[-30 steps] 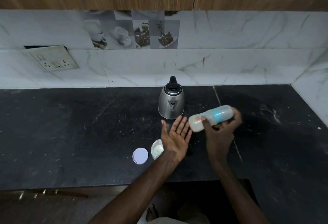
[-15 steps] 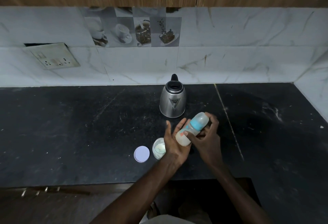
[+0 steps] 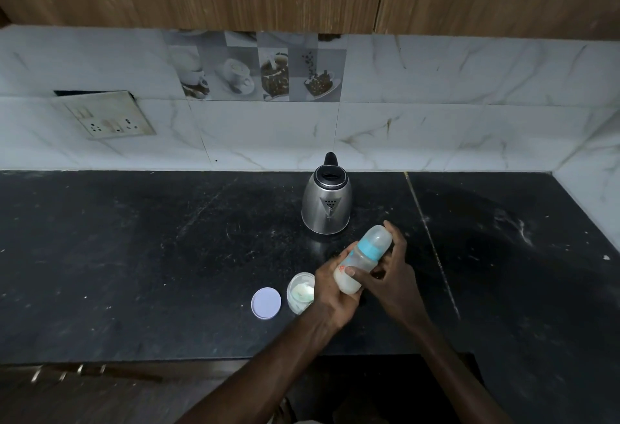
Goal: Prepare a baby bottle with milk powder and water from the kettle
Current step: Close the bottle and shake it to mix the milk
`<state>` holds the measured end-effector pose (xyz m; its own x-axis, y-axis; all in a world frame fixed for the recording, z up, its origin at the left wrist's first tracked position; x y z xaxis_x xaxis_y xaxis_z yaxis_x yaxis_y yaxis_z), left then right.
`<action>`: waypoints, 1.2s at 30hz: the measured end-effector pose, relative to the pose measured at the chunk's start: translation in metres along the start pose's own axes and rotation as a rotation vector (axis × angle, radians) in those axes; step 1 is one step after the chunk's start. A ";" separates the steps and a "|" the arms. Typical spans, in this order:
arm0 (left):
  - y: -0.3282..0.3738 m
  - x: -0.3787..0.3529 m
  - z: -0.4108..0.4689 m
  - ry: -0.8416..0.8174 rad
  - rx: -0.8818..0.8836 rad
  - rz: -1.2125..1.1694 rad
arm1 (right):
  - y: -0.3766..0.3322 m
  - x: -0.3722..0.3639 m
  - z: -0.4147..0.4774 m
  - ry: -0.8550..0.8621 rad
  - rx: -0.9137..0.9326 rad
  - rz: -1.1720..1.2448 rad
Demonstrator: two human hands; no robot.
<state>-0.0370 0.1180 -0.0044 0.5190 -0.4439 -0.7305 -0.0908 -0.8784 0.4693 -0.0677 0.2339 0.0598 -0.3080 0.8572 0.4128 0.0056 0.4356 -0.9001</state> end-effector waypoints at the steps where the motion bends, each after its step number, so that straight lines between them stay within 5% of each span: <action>1: 0.000 -0.001 0.000 0.003 0.006 0.006 | -0.003 0.002 0.001 0.011 -0.001 0.013; 9: 0.008 -0.007 -0.008 0.057 -0.001 -0.066 | -0.050 0.032 0.014 -0.002 0.156 -0.162; 14: 0.014 0.002 -0.005 0.119 -0.051 -0.033 | -0.054 0.049 0.003 0.521 0.132 0.224; 18: 0.015 0.001 -0.006 0.124 -0.069 -0.052 | -0.037 0.014 -0.001 0.217 0.096 -0.085; 22: 0.016 -0.006 -0.009 0.090 -0.081 -0.052 | -0.041 0.029 -0.009 0.550 0.064 0.221; 26: 0.010 -0.012 -0.013 0.022 -0.022 -0.093 | -0.025 -0.011 -0.023 0.197 0.050 -0.098; 36: 0.005 -0.010 -0.010 -0.015 -0.012 -0.086 | -0.013 0.000 -0.023 0.119 0.026 -0.066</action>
<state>-0.0339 0.1201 0.0106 0.5113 -0.3699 -0.7757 -0.0367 -0.9112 0.4104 -0.0458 0.2344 0.0744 -0.1920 0.8543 0.4830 -0.0363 0.4857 -0.8734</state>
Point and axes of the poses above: each hand's wrist, its own z-axis towards the middle knuckle, its own x-axis out of the back of the hand, y = z × x, the point moved 4 cm from there along z, towards the middle knuckle, and after that the axes turned 10 degrees about -x, right-handed, at the moved point
